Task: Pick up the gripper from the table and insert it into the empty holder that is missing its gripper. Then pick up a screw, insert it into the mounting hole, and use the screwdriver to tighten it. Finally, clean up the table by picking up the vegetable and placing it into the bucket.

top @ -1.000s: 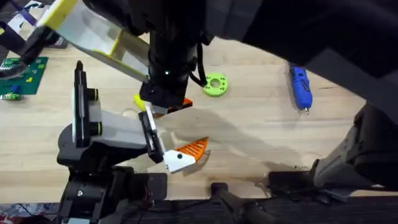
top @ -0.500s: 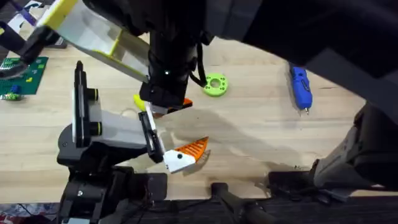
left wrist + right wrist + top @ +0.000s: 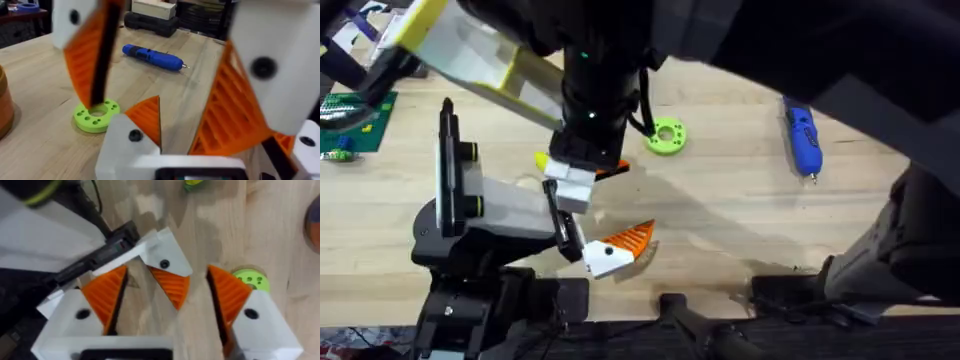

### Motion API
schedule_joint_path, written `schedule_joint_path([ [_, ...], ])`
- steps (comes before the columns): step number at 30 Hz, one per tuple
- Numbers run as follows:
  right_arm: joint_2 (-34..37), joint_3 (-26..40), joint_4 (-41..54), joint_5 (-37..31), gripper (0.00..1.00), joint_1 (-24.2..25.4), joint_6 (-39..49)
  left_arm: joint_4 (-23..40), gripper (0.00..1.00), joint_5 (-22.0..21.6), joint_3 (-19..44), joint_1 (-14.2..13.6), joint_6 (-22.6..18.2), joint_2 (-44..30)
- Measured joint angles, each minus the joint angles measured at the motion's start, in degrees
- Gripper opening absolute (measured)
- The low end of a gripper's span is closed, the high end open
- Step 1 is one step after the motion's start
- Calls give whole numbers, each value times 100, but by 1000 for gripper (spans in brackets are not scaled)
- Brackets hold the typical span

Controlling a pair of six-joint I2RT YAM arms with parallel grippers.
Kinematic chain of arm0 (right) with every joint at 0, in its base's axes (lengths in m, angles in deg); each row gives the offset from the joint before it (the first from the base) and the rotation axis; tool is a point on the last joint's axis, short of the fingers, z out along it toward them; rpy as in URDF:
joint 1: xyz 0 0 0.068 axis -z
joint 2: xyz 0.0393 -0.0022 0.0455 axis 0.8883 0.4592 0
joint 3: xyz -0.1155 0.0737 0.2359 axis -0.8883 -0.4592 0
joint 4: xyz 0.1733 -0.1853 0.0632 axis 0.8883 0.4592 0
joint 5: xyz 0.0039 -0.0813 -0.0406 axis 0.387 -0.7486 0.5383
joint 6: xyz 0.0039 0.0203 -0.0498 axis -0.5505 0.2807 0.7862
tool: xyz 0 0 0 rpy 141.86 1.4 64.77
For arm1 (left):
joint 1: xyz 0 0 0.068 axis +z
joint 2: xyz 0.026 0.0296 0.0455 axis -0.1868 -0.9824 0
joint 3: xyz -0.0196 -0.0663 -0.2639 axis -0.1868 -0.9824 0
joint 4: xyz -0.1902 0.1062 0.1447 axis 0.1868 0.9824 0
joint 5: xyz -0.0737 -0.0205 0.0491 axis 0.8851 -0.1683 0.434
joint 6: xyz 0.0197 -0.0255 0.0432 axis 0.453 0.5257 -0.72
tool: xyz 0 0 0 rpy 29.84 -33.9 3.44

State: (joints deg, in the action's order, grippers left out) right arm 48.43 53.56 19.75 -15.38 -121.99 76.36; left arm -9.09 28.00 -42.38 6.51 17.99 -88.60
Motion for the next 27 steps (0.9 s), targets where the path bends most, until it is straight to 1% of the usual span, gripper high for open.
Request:
schedule_joint_path([
  [1,0,0,2,-10,983,24,2,0,986,2,0,0,0,0],
  [2,0,0,1,-10,993,36,2,0,986,2,0,0,0,0],
  [13,-80,7,56,-7,996,18,1,-2,986,-3,0,0,-19,0],
  [21,-692,7,223,36,996,65,31,-2,986,-7,0,0,-18,2],
  [27,-1143,18,512,76,997,277,110,-2,986,-5,0,0,-20,0],
])
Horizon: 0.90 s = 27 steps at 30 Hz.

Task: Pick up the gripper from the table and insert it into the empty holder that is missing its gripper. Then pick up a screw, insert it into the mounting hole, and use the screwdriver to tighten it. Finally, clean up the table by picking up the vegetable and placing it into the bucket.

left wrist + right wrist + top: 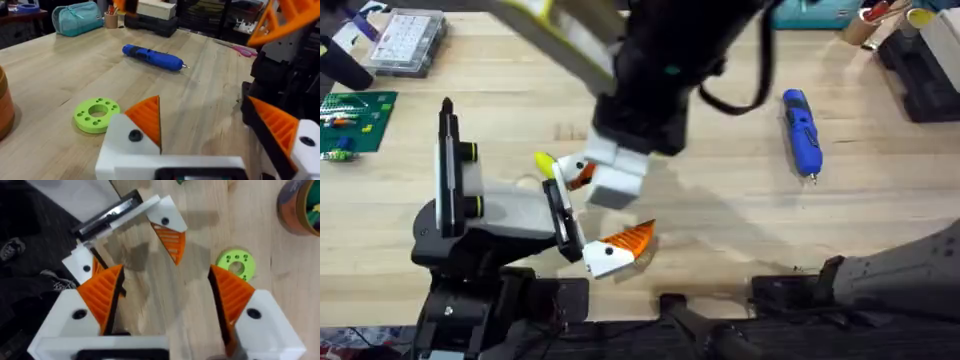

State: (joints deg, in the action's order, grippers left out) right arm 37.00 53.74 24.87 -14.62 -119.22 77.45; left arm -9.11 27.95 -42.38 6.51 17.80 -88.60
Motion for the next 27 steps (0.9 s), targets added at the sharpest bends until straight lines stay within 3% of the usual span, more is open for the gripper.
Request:
schedule_joint_path([
  [15,-98,-249,222,522,997,361,305,0,994,0,0,0,0,0],
  [17,-100,-249,213,537,997,361,322,-2,851,-2,0,0,13,0],
  [22,-98,-249,203,546,997,361,342,-2,77,-9,0,0,-22,0],
  [24,-100,-249,176,560,997,361,342,-4,9,-13,0,0,-42,2],
  [27,-98,-249,150,622,997,361,344,-4,5,-13,0,0,-44,0],
])
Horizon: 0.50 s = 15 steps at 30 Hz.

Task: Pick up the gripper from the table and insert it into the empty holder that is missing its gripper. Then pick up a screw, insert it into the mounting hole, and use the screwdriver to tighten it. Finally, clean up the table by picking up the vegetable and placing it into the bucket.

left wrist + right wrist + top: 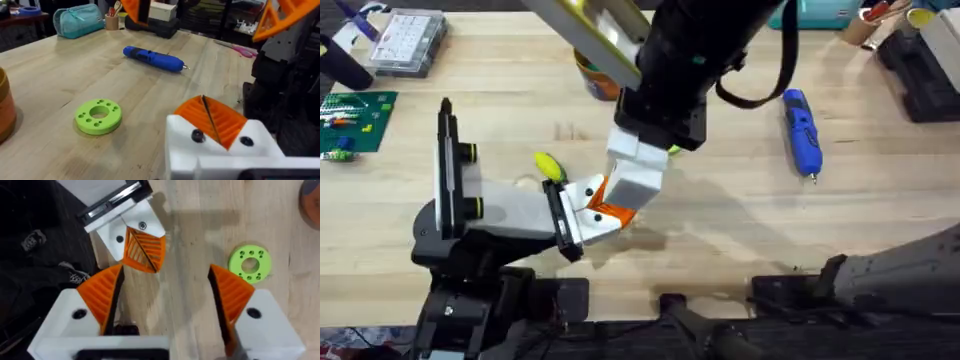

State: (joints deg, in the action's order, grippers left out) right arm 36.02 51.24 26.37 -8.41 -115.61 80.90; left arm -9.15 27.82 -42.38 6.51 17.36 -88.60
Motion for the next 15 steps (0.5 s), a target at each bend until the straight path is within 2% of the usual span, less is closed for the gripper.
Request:
schedule_joint_path([
  [15,-2,0,61,73,997,109,63,0,5,0,0,0,0,0],
])
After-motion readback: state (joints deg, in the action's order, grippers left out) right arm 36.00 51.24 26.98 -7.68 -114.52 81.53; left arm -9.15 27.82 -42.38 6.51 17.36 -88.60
